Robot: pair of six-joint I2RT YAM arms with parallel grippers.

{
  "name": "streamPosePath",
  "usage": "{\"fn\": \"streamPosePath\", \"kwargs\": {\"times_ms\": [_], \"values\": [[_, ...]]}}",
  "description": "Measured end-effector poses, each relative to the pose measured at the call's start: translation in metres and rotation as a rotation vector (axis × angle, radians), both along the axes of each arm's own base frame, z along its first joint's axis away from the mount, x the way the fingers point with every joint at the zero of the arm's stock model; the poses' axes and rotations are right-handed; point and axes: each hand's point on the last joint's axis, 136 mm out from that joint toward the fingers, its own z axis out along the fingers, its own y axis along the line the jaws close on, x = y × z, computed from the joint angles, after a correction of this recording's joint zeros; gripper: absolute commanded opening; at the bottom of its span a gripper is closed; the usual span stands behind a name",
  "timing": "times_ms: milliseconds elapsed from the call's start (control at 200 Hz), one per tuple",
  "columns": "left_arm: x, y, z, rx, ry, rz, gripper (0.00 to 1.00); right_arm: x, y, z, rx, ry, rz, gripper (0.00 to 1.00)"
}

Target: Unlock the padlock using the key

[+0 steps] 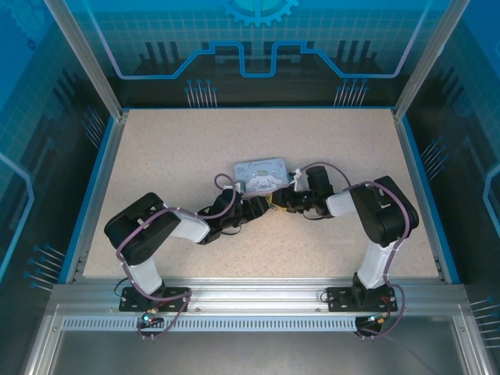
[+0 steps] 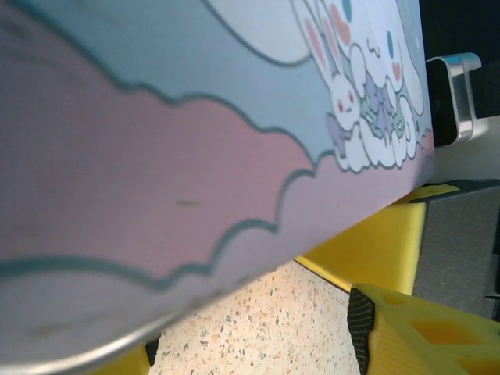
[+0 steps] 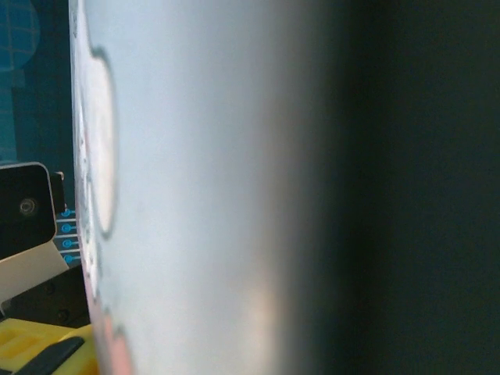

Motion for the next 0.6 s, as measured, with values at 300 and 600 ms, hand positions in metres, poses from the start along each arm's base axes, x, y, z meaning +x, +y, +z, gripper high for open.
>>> {"fn": "streamPosePath", "kwargs": {"times_ms": [300,600], "values": [[0.0035,-0.0053,0.0,-0.041,-0.014,-0.012,0.65,0.0027,0.0031,0.0012,0.011,-0.011,0.003,0.23],[0.0079,-0.0043,0.0027,-0.074,-0.022,0.001,0.65,0.0064,0.0019,-0.0025,0.019,0.018,-0.017,0.41]]}}
